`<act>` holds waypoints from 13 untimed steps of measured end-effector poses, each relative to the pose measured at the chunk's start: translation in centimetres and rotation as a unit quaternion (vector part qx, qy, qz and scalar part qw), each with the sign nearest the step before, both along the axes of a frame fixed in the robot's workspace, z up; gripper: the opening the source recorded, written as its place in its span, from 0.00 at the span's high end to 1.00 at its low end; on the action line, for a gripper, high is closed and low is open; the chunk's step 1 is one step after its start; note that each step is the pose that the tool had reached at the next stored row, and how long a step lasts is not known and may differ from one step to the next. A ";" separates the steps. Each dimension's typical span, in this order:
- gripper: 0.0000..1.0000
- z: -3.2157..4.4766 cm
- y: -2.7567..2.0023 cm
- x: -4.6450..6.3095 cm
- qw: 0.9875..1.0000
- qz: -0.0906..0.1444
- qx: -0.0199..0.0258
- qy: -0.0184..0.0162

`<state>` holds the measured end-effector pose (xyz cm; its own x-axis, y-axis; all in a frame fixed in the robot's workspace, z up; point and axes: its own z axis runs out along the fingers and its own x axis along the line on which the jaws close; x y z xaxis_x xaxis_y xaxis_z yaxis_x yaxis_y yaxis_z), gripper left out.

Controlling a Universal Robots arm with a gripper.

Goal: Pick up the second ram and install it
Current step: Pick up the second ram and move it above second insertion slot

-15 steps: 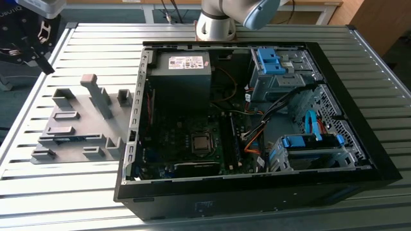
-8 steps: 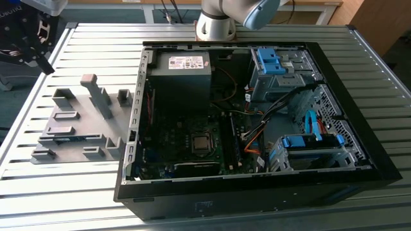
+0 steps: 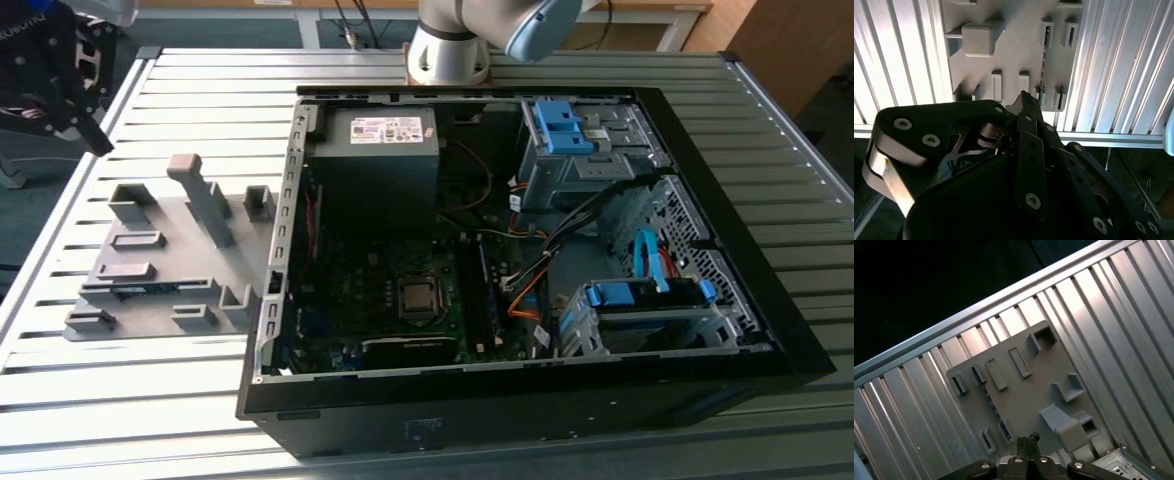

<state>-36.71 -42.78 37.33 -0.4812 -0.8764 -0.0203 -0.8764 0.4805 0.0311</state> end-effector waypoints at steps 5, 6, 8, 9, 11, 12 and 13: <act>0.89 -0.06 -0.02 -0.3 1.000 0.020 0.000 0.000; 0.89 -0.06 -0.02 -0.6 1.000 0.020 0.000 -0.001; 0.89 -0.07 -0.02 -1.0 1.000 0.021 0.000 -0.001; 0.89 -0.07 -0.03 -1.1 1.000 0.022 0.000 -0.001; 0.89 -0.08 -0.03 -1.2 1.000 0.030 0.000 -0.001; 0.89 -0.08 -0.03 -1.2 0.999 0.037 0.000 -0.001; 0.89 -0.10 -0.03 -1.2 0.999 0.044 0.000 -0.001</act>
<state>-37.93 -42.81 37.23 -0.4015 -0.9156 -0.0215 -0.9157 0.4009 0.0288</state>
